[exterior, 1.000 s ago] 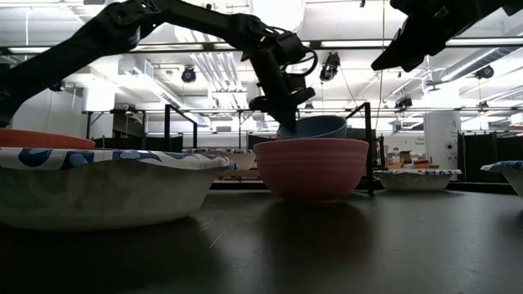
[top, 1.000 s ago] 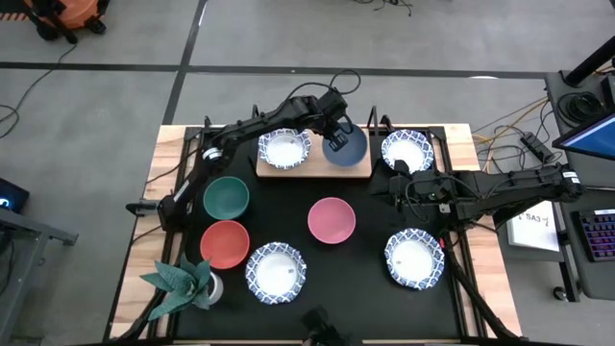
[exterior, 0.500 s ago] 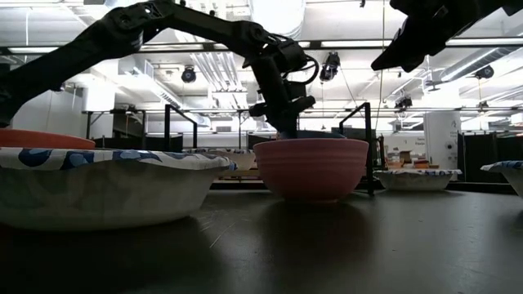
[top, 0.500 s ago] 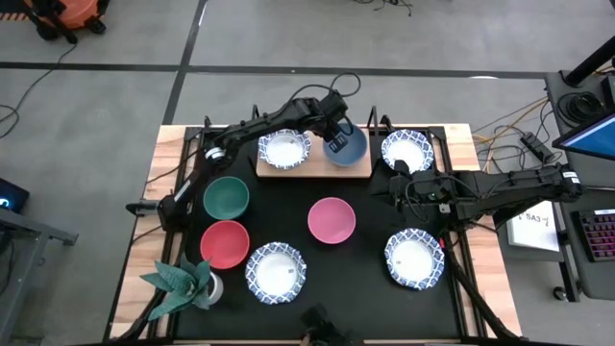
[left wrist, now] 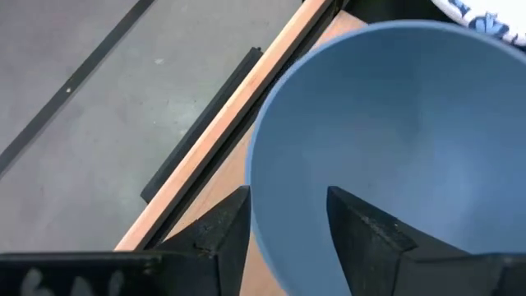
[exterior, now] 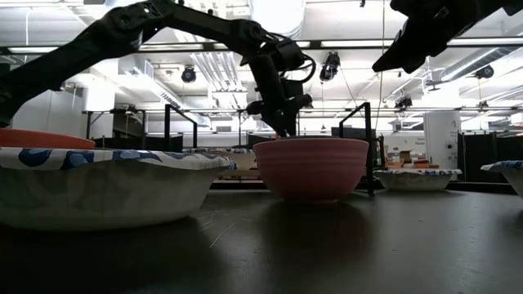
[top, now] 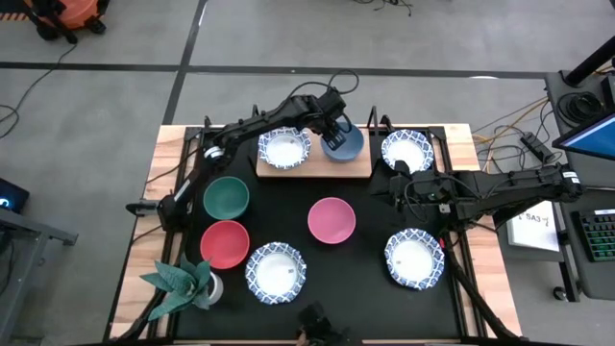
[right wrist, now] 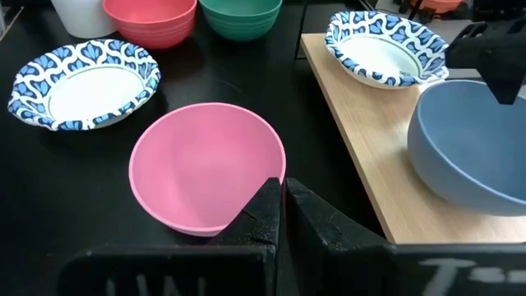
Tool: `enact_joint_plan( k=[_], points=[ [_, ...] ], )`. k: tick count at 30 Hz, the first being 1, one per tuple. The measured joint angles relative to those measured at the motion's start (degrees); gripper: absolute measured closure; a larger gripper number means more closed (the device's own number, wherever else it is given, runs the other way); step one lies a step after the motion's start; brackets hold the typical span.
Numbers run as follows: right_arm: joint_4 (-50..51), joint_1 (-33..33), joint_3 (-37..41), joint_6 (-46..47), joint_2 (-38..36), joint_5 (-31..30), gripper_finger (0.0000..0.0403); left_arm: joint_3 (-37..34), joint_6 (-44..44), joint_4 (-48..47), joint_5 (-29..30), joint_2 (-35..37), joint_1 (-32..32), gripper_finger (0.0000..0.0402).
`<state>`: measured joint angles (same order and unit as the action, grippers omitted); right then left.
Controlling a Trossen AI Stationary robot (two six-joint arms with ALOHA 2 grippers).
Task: Place and stack bowls onto a shelf
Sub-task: Put the blue bowl on the shelf, then stack the pink bowl on top of the blue bowl on the shelf
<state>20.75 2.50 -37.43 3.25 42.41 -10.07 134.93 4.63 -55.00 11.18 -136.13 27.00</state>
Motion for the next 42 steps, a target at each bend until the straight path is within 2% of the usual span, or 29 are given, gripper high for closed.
enact_joint_plan(
  k=[8,14,20,23,27,35,42],
  points=[
    [-0.1,0.0,0.1,0.8,0.1,0.0,0.0394,0.0,-2.6,-8.3,0.4,4.7,-1.4,0.0255],
    [-2.1,0.0,1.9,3.2,0.1,0.0,0.0394,-0.8,-5.9,-13.7,0.2,9.6,-6.6,0.0255],
    [-3.6,0.0,4.8,8.1,0.1,0.0,0.0394,-2.6,-7.6,-14.3,0.2,13.3,-12.7,0.0255],
    [-4.3,0.0,6.6,11.9,0.1,-0.1,0.0394,-6.2,-8.3,-13.5,0.2,15.9,-15.7,0.0255],
    [-6.7,0.0,9.6,16.0,0.2,0.0,0.0394,-17.3,-7.8,-7.3,0.2,22.2,-19.1,0.0255],
    [-9.2,0.0,10.7,21.2,1.6,-0.5,0.0394,-49.4,-3.2,17.0,0.1,42.8,-26.7,0.0255],
    [-12.3,0.0,5.6,21.2,6.8,-0.6,0.0394,-73.5,-6.9,35.0,0.2,59.2,-31.1,0.0255]
  ],
)
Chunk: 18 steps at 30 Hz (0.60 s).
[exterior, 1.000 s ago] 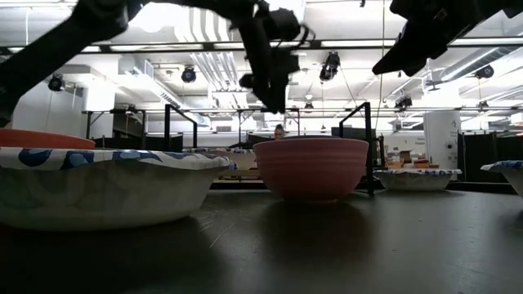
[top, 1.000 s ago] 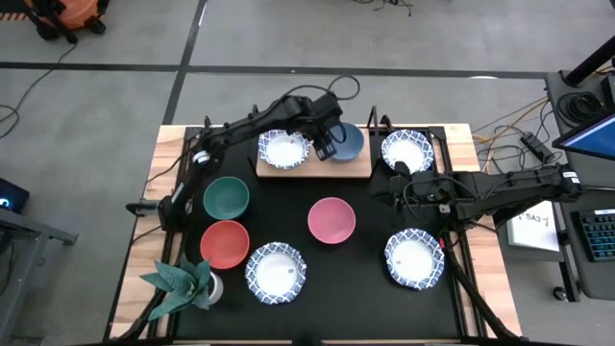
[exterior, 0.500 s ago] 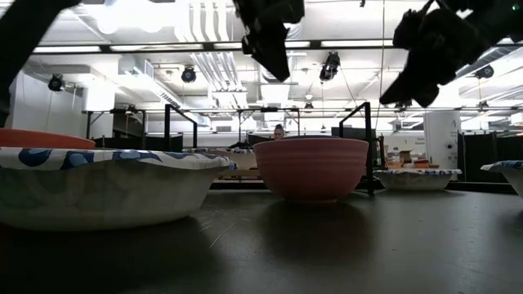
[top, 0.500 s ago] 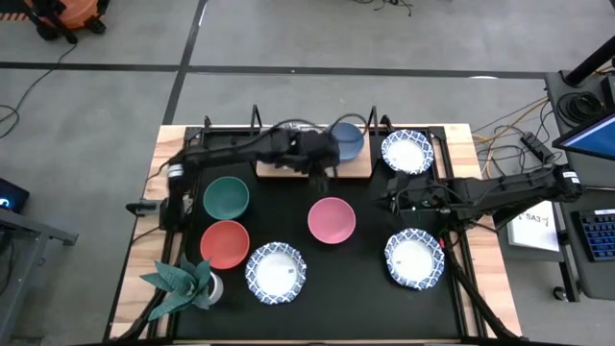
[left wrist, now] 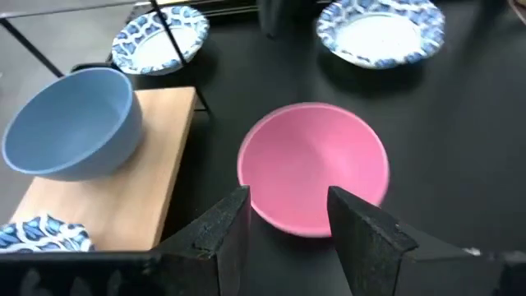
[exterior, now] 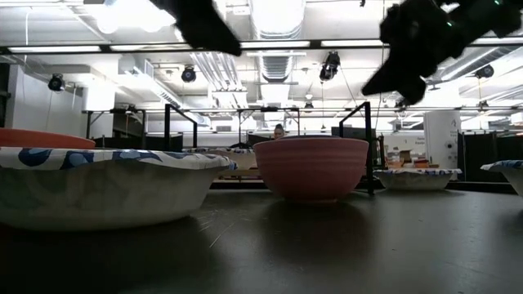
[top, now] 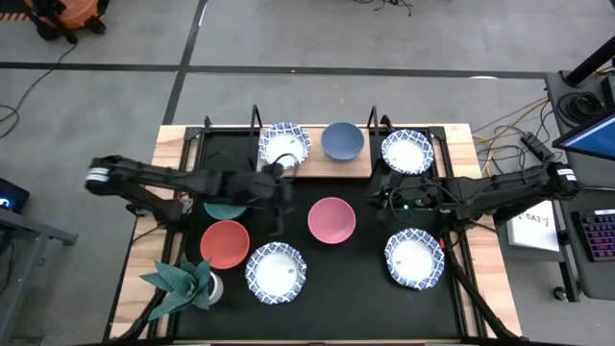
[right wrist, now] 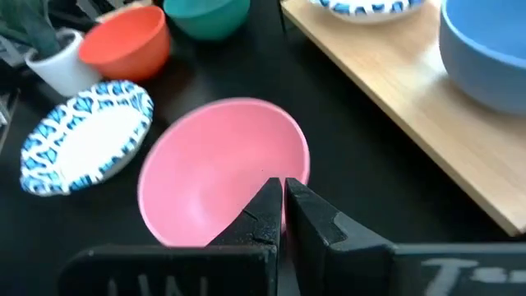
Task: Place and stack bowls onto a shelf
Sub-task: Stack the pink bowl on top of the blue bowl on the shelf
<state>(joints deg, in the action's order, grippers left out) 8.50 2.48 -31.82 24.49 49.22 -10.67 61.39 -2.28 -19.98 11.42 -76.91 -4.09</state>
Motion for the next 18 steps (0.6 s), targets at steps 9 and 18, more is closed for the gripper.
enact_joint_plan(
  k=[9,18],
  points=[
    [3.8,-0.5,-12.2,1.2,13.3,-0.3,0.0394,-15.9,0.1,7.8,5.7,14.8,-0.2,0.0255],
    [25.8,-2.8,-27.9,19.4,26.5,-2.8,0.0389,-20.7,-0.2,12.0,6.7,21.3,-0.2,0.0255]
  ],
)
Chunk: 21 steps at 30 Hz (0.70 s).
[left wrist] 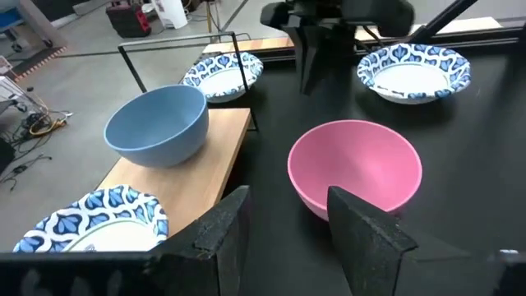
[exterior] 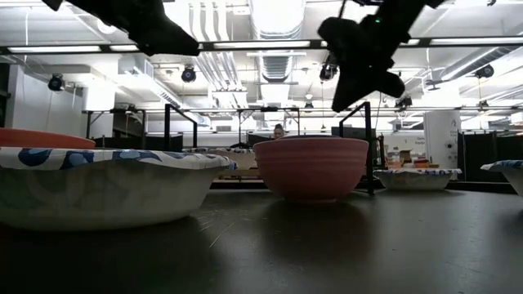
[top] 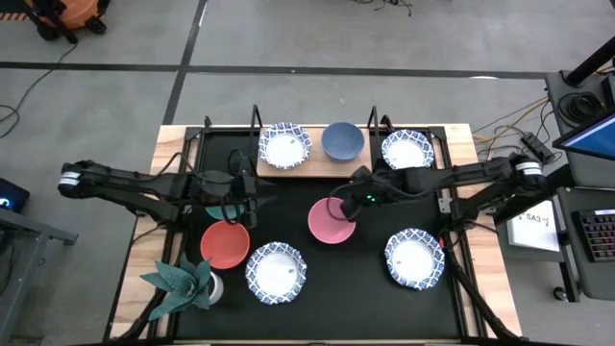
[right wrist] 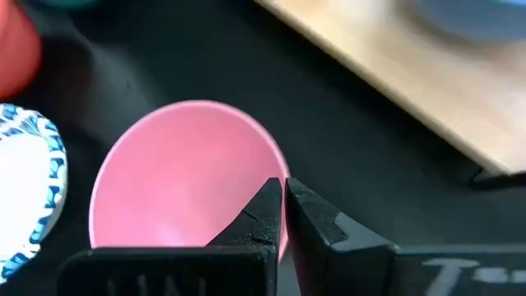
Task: Place and stack bowls onto a shelf
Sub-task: Stack the pink bowl on top of the blue bowl on the shelf
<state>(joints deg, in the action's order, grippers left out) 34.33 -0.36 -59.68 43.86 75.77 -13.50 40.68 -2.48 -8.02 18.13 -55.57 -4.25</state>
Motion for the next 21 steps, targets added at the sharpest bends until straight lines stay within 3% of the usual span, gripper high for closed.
enact_joint_plan(
  k=[8,14,21],
  points=[
    [10.4,0.0,-10.4,2.0,9.5,-0.2,0.0313,0.6,0.2,-0.1,0.0,0.1,0.0,0.0255],
    [17.8,-0.1,-13.6,7.3,14.7,-1.1,0.0247,0.4,0.2,-0.4,0.0,-0.1,0.0,0.0255],
    [18.6,0.0,-13.8,8.3,18.2,-0.8,0.0219,0.4,0.1,-0.6,0.0,-0.3,0.0,0.0255]
  ],
)
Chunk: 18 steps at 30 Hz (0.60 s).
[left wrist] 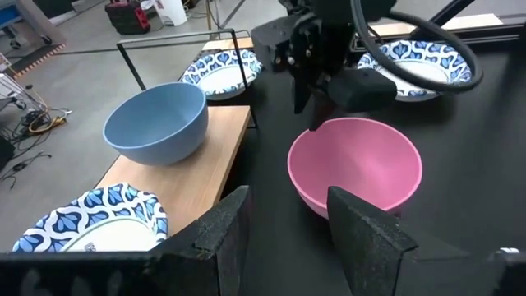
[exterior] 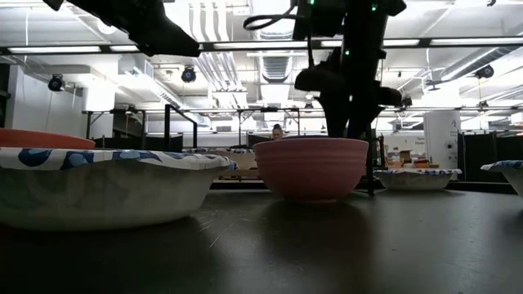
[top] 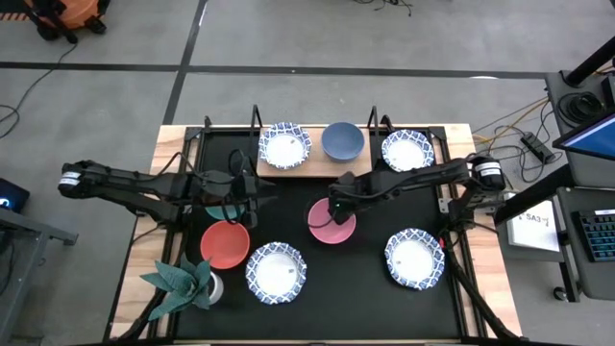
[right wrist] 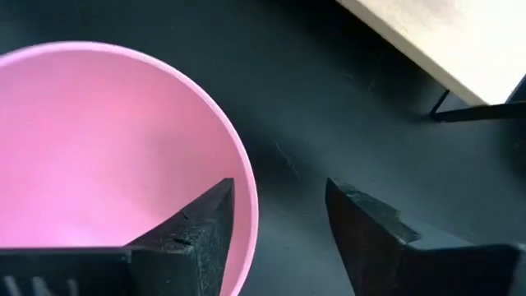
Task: Place and stack bowls onto a shelf
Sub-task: Stack the pink bowl on top of the blue bowl on the shelf
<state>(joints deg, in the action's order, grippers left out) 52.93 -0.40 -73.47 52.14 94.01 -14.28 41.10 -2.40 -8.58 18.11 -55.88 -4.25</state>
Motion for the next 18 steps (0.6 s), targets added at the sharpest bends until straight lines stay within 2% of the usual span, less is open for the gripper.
enact_joint_plan(
  k=[7,11,14,18],
  points=[
    [-1.7,0.0,0.0,1.4,2.2,0.8,0.0219,0.0,-0.1,0.1,0.0,-0.2,0.0,0.0255],
    [-2.7,0.0,0.2,1.4,4.6,1.2,0.0234,0.0,-0.3,0.0,0.0,-0.3,0.0,0.0255],
    [-2.8,0.0,0.2,1.4,5.7,1.3,0.0261,0.0,-0.3,0.0,0.0,-0.3,0.0,0.0255],
    [-4.0,0.0,0.3,1.5,5.5,1.2,0.0321,0.0,-0.3,0.0,0.0,-0.3,0.0,0.0255]
  ],
)
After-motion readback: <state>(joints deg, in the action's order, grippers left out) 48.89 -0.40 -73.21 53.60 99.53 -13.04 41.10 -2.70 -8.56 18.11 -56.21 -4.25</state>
